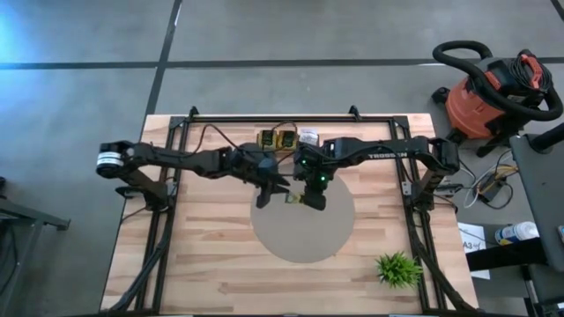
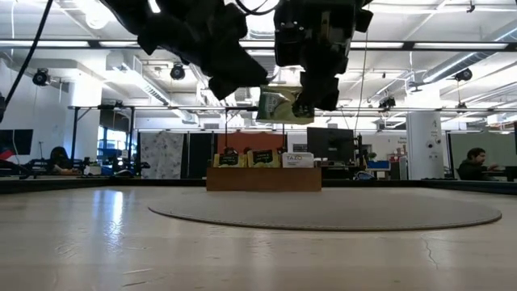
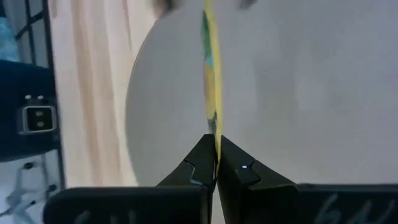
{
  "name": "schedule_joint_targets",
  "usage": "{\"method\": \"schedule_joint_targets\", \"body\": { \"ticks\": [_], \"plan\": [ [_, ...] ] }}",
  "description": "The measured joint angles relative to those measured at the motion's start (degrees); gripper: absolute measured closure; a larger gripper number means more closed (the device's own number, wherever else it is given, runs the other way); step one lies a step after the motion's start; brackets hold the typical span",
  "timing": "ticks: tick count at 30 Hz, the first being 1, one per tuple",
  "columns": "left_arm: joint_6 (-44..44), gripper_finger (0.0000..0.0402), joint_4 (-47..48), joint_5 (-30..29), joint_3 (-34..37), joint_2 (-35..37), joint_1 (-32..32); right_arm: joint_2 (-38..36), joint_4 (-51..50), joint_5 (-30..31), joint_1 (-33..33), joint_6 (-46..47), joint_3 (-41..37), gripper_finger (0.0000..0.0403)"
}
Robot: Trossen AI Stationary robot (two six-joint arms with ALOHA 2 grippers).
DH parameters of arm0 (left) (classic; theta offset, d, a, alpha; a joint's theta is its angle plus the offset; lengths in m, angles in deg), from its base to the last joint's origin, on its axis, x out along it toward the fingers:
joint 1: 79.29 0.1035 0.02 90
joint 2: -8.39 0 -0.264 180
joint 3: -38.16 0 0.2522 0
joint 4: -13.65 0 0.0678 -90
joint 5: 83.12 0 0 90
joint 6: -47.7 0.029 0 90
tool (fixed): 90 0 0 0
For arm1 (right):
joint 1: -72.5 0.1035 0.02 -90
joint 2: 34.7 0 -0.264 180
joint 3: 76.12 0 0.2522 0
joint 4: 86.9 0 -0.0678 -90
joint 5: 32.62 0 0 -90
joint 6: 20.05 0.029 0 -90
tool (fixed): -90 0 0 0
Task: Pick & Place Tea
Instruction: Put the yellow tea bag into the left compartment of the wooden organizer
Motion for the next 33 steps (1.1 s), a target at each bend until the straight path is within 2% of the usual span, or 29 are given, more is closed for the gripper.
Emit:
{"method": "schedule_joint_targets", "body": {
  "ticks": [3,18,21,26,33],
  "plan": [
    [-0.8,0.0298,-1.3,2.2,-0.1,-1.2,-1.0,0.0,0.7,1.5,0.0,-0.9,0.0,0.0394],
    [-3.0,0.0302,-1.2,-0.5,0.0,-4.4,-1.4,0.0,1.5,1.9,-0.1,-1.4,0.1,0.0394],
    [-2.9,0.0321,-1.2,-0.5,0.0,-4.4,-1.5,0.0,1.6,2.0,-0.1,-1.4,0.1,0.0394],
    [-2.9,0.0386,-1.2,-0.2,0.0,-4.4,-1.6,-0.3,2.0,2.1,-0.1,-1.3,0.1,0.0394],
    [-3.0,0.0393,-0.6,-2.2,1.6,-4.4,-1.6,-0.5,2.2,4.3,-0.3,-0.9,0.1,0.0363]
  ]
}}
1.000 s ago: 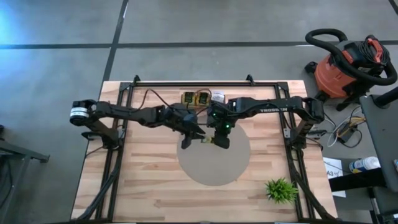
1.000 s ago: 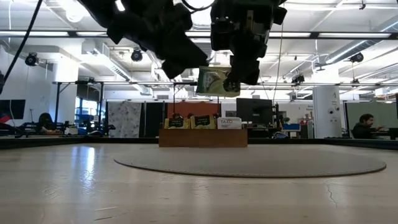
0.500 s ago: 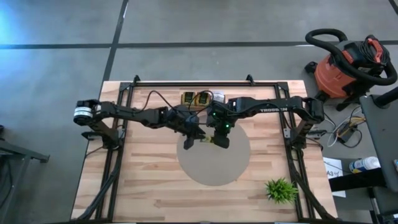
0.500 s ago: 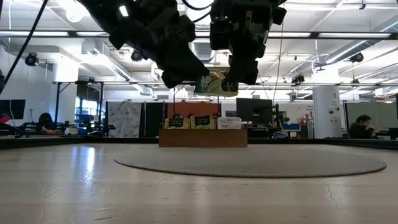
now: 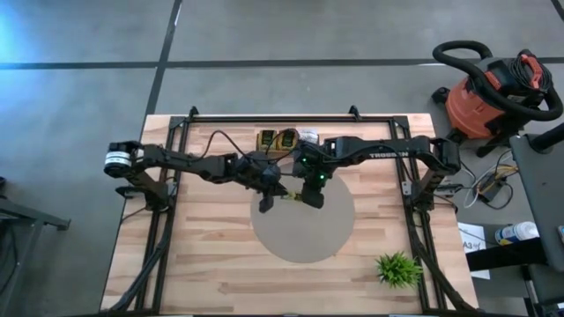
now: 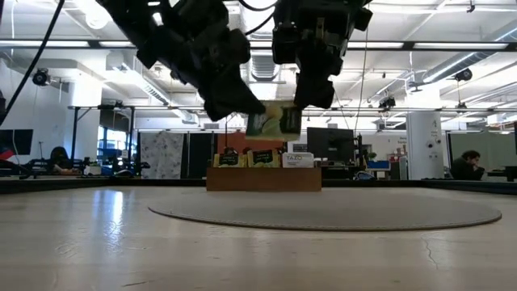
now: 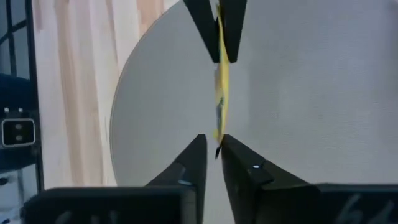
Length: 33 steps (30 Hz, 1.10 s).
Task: Pick & Place Tea
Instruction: Put the yellow tea bag into the left compartment of the wooden organizer
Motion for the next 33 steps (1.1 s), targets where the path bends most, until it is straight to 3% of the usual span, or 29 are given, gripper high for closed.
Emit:
{"method": "schedule_joint_targets", "body": {
  "ticks": [7,13,17,20,24,29,33],
  "plan": [
    [-4.9,0.0394,-5.1,-3.6,4.2,0.6,0.0,-1.8,1.5,1.8,-1.1,1.5,0.0,0.0297],
    [-11.0,0.0395,-18.7,-11.5,9.1,4.9,0.2,-6.6,5.1,14.6,-1.6,-0.8,0.0,0.0246],
    [-19.1,0.0395,-33.3,-16.1,16.4,7.6,0.6,-11.9,10.0,20.3,-1.8,-0.9,0.0,0.0229],
    [-24.6,0.0396,-46.9,-15.9,22.2,8.1,0.5,-14.0,10.3,19.1,-3.9,1.8,0.0,0.0226],
    [-27.4,0.0396,-60.0,-16.8,26.1,7.9,0.6,-13.9,10.5,12.7,-7.3,6.1,-0.1,0.0225],
    [-24.4,0.0394,-59.1,-16.7,25.2,7.7,0.5,-10.7,12.8,4.7,-8.6,8.6,-0.1,0.0225],
    [-22.0,0.0391,-56.4,-16.7,23.4,7.3,0.6,-8.7,13.4,3.2,-8.3,8.3,0.5,0.0225]
  ]
}}
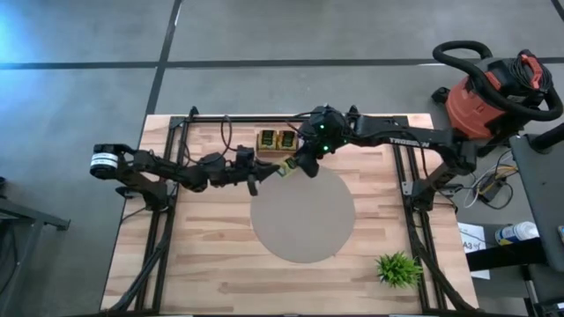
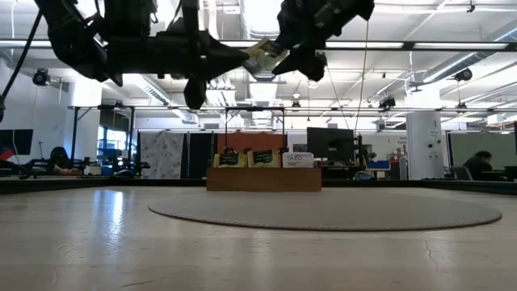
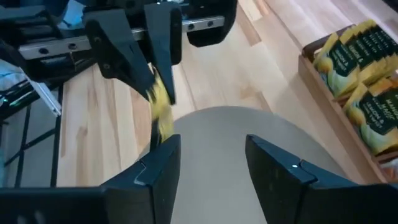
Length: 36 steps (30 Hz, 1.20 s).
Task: Pick & Place Tea
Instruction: Put the yellow tea bag into the left compartment of the wooden organizer
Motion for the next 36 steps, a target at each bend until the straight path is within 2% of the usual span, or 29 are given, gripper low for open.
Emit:
{"method": "schedule_joint_targets", "body": {
  "ticks": [6,11,16,28,36],
  "plan": [
    [0.9,0.0392,4.4,-0.1,-0.4,-0.2,0.0,0.9,0.1,-0.4,0.0,-0.9,0.9,0.0227],
    [0.9,0.0392,5.6,-2.1,1.3,-0.2,0.5,0.2,-7.3,6.0,-0.3,-4.2,2.9,0.0233],
    [0.6,0.0392,4.9,-2.0,1.5,-0.2,1.6,0.5,-6.9,-0.7,-0.2,-5.1,3.6,0.0242],
    [0.6,0.0392,4.8,2.0,0.2,-0.2,2.1,3.0,-4.2,-0.7,-0.1,-5.6,3.6,0.0253],
    [0.8,0.0392,4.9,2.0,0.3,-0.2,2.1,2.6,-5.7,0.8,-0.5,-6.6,3.5,0.0247]
  ]
}}
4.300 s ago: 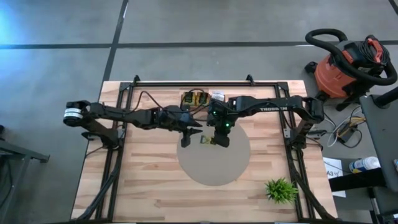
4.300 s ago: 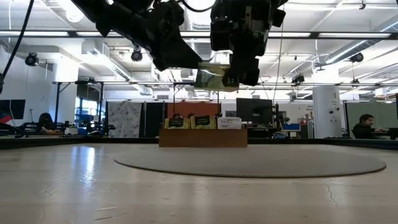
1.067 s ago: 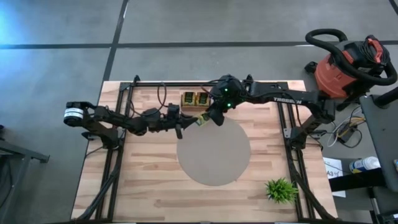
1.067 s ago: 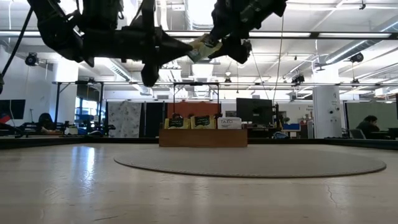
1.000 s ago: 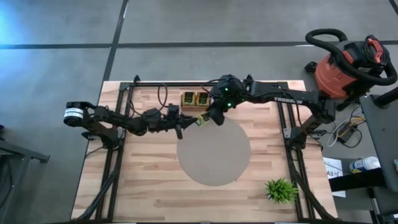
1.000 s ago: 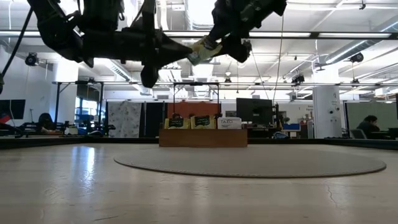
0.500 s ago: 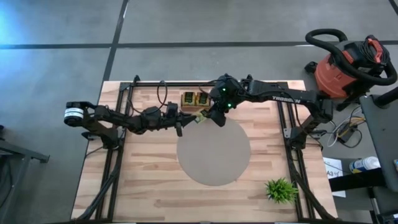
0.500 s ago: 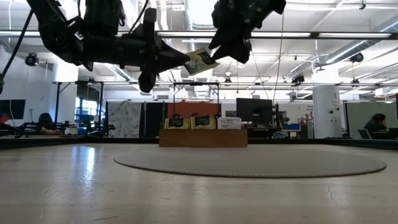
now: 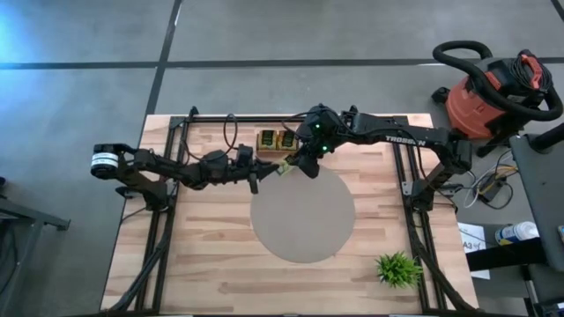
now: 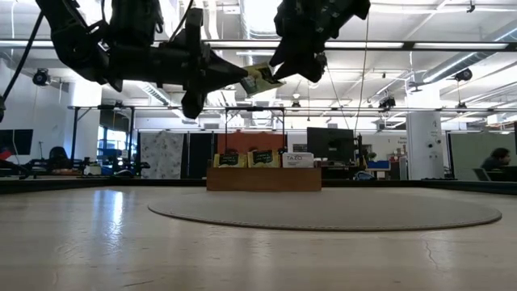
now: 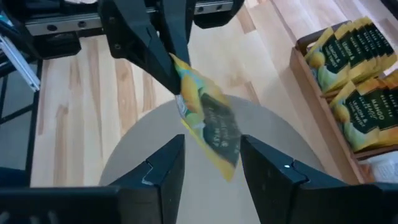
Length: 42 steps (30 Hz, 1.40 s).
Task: Pick & Place Tea
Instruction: Put the yellow tea bag into the left compartment of the wooden organizer
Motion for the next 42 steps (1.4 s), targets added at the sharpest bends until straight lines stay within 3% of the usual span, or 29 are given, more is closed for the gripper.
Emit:
{"method": "schedule_joint_targets", "body": {
  "ticks": [7,20,27,34,42],
  "plan": [
    [0.4,0.0392,4.0,0.2,0.1,0.0,0.1,0.0,-0.9,1.7,0.0,-1.6,0.0,0.025],
    [0.4,0.0392,0.9,2.6,-1.2,0.0,1.3,0.1,-0.5,0.6,0.0,-1.8,0.0,0.0275],
    [1.6,0.0392,1.5,2.6,-2.3,0.0,1.3,0.2,0.5,-0.7,0.0,-1.8,0.0,0.0313],
    [1.5,0.0392,4.8,2.5,-1.8,0.0,1.3,0.2,1.0,-0.5,0.0,-4.0,0.0,0.0385],
    [3.2,0.0353,5.2,-1.2,-2.0,0.1,1.3,0.2,1.1,0.7,0.0,-3.7,0.0,0.0394]
  ]
}}
